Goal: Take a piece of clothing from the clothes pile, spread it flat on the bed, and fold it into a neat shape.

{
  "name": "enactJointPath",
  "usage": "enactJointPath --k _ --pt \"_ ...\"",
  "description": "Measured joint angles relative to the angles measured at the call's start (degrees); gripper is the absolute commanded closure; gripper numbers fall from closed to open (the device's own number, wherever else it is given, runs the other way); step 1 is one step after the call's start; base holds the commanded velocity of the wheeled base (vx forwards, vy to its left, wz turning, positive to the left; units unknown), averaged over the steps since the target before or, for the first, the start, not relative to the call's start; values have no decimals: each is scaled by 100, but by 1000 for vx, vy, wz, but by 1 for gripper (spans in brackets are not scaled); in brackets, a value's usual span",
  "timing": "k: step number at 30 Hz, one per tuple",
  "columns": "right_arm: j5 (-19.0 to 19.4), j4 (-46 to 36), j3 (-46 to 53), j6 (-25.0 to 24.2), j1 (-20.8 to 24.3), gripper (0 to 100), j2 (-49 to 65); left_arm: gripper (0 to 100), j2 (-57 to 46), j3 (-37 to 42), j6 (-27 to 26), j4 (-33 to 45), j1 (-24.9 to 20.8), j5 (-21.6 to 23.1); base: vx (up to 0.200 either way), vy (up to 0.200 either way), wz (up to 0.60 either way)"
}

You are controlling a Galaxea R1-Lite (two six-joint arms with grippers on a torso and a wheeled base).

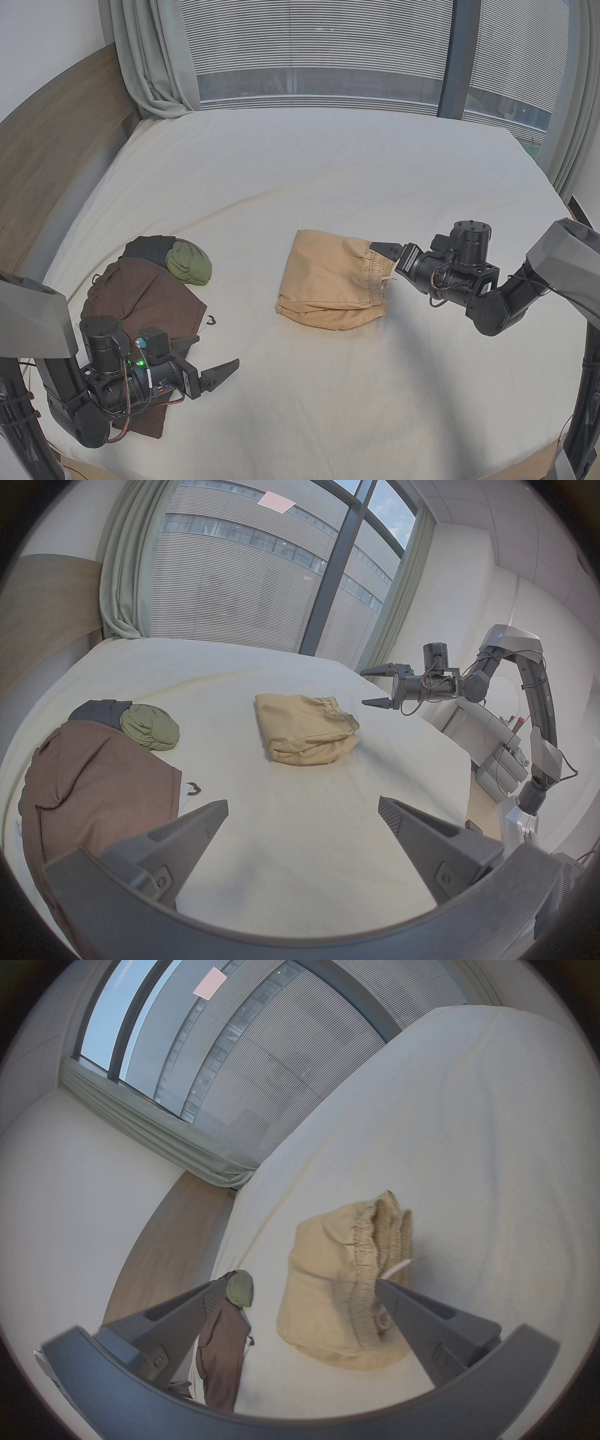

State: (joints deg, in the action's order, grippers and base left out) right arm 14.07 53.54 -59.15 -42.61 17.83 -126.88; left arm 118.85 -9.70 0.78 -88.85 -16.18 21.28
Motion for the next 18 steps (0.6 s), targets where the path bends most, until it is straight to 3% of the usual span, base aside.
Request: enactJointPath --k 18 --pt "-146 -351 -1557 -26 333 0 -1488 0 61 -5 -5 0 0 -2 0 0 0"
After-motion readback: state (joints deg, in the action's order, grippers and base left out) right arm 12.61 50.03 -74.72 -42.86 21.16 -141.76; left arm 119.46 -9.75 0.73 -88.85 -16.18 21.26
